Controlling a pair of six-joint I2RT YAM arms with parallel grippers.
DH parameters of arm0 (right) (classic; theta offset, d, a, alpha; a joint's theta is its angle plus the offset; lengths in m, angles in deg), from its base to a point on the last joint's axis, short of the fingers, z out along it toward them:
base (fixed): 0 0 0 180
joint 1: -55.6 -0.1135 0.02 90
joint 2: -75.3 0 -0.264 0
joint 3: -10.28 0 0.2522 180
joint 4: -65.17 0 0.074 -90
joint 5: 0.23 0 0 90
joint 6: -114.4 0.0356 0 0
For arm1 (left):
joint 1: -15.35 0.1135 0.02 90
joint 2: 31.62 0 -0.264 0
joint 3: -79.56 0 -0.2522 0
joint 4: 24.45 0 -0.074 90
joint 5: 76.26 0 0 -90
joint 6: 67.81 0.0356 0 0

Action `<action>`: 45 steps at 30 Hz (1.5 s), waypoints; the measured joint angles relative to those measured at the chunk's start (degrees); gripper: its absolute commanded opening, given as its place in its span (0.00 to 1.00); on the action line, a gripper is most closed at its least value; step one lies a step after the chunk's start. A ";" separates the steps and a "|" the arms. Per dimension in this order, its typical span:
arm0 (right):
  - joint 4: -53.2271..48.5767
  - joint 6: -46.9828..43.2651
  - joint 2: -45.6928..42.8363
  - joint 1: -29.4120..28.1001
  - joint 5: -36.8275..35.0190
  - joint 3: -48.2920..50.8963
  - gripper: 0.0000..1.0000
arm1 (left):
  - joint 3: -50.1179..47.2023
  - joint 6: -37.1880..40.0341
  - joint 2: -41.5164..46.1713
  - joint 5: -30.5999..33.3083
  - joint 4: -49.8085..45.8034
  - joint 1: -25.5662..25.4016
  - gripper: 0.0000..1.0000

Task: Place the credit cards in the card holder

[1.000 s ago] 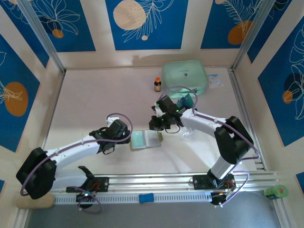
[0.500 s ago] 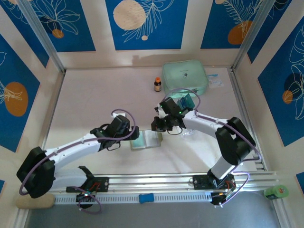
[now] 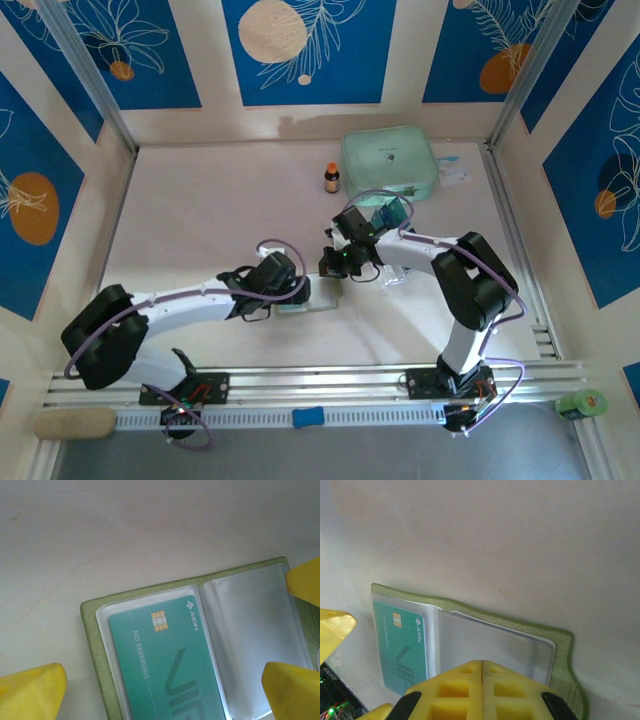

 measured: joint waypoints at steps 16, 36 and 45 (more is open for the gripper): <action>0.48 -1.44 4.13 -0.13 1.09 -1.14 0.02 | 1.18 0.04 -3.85 0.00 1.64 -0.50 1.00; 3.13 1.42 4.48 -1.49 3.26 -0.87 0.02 | 1.05 1.01 -6.23 0.02 3.21 -0.50 0.89; 3.08 1.90 4.00 -1.20 3.65 -0.74 0.12 | -0.48 1.31 -6.27 0.48 5.09 -0.50 0.77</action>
